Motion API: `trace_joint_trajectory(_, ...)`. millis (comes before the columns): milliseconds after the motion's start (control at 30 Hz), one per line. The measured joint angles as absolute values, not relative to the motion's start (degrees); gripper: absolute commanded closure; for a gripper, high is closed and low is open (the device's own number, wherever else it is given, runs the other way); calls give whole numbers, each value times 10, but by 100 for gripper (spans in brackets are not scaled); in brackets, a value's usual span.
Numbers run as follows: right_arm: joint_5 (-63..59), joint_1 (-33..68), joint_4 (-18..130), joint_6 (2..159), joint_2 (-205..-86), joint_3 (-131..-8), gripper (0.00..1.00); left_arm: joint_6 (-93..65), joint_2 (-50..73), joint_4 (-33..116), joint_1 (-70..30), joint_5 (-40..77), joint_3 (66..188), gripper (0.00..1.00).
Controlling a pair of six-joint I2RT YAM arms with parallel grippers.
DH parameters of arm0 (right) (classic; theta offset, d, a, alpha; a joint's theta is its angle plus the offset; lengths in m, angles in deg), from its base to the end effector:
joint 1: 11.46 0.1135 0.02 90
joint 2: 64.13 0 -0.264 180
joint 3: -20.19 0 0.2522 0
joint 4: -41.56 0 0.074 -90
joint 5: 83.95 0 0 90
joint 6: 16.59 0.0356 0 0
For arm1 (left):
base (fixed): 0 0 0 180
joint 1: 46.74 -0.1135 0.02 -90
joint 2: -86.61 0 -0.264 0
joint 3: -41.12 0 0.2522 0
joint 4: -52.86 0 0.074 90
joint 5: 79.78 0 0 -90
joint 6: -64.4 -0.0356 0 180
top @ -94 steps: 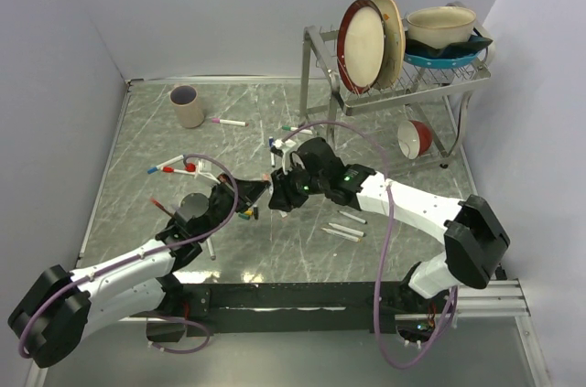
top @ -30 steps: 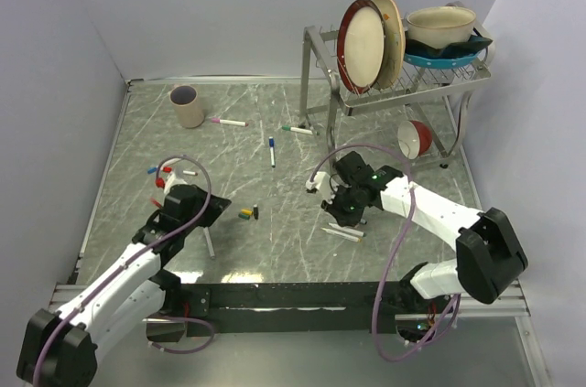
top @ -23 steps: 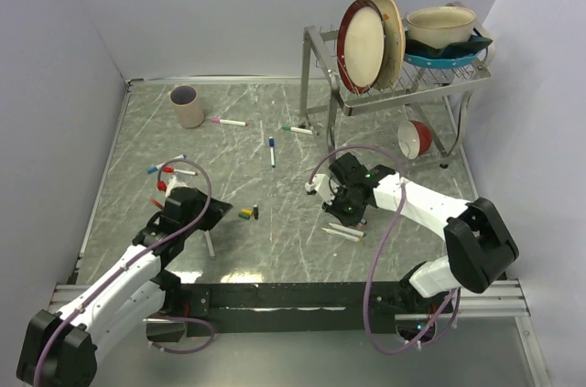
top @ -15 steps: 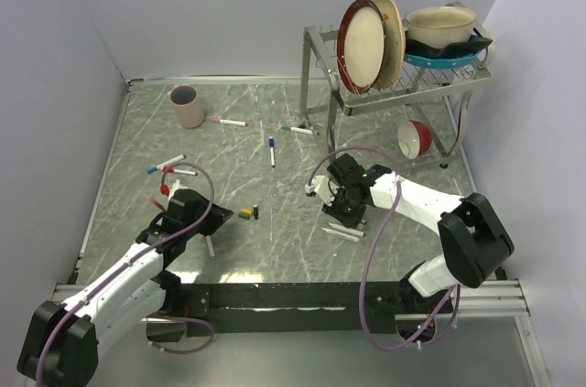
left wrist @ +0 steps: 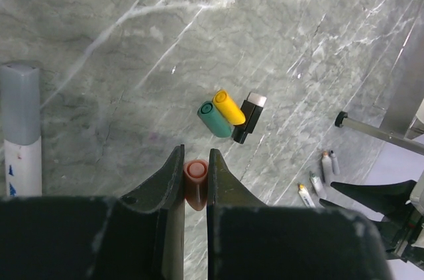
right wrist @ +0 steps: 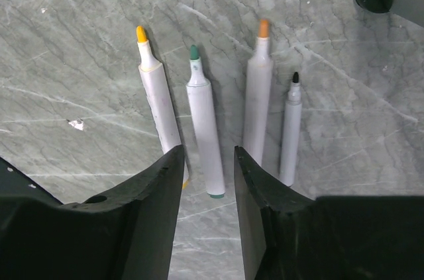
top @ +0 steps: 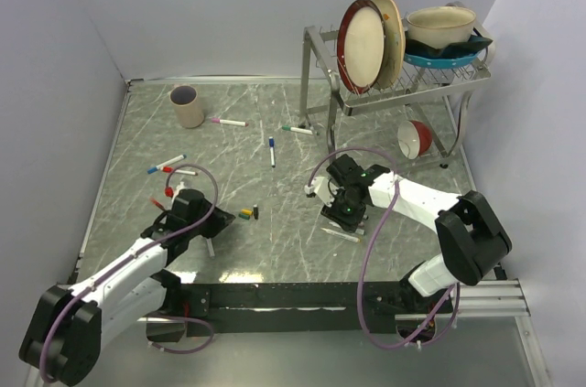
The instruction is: Open the pen caps
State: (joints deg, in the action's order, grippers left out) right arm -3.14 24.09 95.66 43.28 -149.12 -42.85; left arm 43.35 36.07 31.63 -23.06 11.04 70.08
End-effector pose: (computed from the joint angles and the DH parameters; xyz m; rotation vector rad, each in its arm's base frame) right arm 0.2059 0.1542 0.1763 -1.5944 2.4177 0.2492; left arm 0.1529 -0.0676 0.1501 -0.9425 2.2803 -0.7915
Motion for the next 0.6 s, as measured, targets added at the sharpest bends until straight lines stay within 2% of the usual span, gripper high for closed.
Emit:
trace_joint_trajectory(300,-38,239,962,432,-1491,-429,54,448,287,327,-198,109,713,86)
trace_joint_trajectory(433,-41,239,965,430,-1489,-429,54,446,249,326,-196,97,742,68)
trace_joint_trajectory(600,-45,236,965,426,-1482,-429,54,442,222,326,-196,82,773,58)
